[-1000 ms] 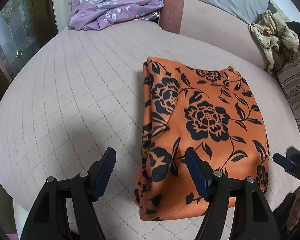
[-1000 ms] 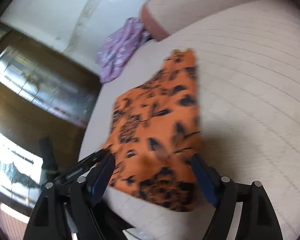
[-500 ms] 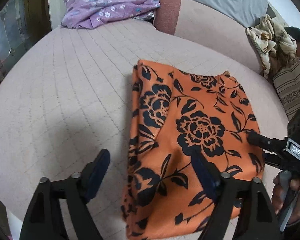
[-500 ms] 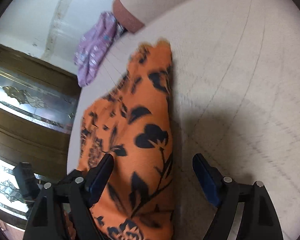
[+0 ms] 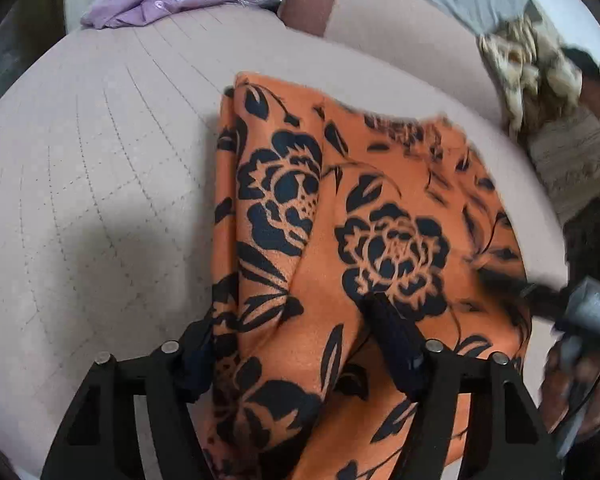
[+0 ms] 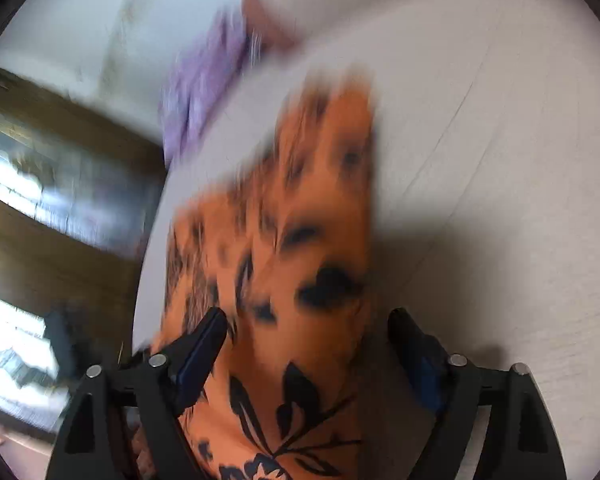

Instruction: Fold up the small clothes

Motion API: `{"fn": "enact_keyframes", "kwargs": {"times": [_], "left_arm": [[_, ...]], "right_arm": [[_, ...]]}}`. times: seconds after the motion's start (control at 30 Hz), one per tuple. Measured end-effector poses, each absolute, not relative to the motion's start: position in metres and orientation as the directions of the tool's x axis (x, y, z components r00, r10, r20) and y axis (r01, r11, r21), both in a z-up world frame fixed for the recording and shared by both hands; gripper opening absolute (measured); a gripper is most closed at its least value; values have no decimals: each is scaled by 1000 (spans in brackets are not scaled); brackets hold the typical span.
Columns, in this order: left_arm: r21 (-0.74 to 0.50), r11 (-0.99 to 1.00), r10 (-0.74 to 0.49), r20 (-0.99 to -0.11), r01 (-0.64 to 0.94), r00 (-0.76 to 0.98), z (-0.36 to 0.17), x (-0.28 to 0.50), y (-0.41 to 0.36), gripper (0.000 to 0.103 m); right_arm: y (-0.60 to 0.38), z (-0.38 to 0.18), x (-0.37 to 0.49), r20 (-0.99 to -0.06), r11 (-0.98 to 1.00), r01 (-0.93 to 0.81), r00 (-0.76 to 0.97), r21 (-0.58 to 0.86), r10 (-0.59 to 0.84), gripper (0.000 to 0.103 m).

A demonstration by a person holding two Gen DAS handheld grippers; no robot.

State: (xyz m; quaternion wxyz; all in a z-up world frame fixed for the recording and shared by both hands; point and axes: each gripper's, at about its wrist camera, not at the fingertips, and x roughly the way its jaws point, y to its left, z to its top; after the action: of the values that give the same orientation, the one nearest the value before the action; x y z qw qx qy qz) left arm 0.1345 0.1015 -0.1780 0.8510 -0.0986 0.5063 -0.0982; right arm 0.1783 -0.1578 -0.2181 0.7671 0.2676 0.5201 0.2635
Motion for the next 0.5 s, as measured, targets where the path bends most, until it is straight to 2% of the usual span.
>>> {"fn": "enact_keyframes", "kwargs": {"times": [0.03, 0.07, 0.13, 0.3, 0.33, 0.4, 0.43, 0.47, 0.5], "left_arm": [[-267, 960, -274, -840, 84, 468, -172, 134, 99, 48], [-249, 964, -261, -836, 90, 482, -166, 132, 97, 35], [-245, 964, -264, -827, 103, 497, -151, 131, 93, 33], [-275, 945, -327, -751, 178, 573, -108, 131, 61, 30], [-300, 933, -359, -729, 200, 583, -102, 136, 48, 33], [-278, 934, -357, -724, 223, 591, -106, 147, 23, 46], [-219, 952, -305, -749, 214, 588, -114, 153, 10, 64], [-171, 964, -259, -775, 204, 577, -125, 159, 0, 71], [-120, 972, -214, -810, 204, 545, -138, 163, -10, 71]], "right_arm": [[-151, -216, 180, -680, 748, -156, 329, 645, 655, 58], [-147, -210, 178, -693, 768, -185, 343, 613, 635, 45], [-151, -191, 176, -670, 762, -218, 371, 610, 642, 37], [-184, -140, 174, -624, 775, -267, 470, 573, 624, 35], [-198, -131, 173, -613, 780, -263, 497, 568, 614, 35], [-224, -121, 171, -600, 796, -244, 546, 554, 585, 35], [-238, -121, 171, -600, 804, -226, 562, 550, 569, 37], [-255, -127, 173, -610, 815, -187, 577, 548, 543, 48], [-273, -141, 176, -643, 834, -122, 582, 538, 499, 59]]}}
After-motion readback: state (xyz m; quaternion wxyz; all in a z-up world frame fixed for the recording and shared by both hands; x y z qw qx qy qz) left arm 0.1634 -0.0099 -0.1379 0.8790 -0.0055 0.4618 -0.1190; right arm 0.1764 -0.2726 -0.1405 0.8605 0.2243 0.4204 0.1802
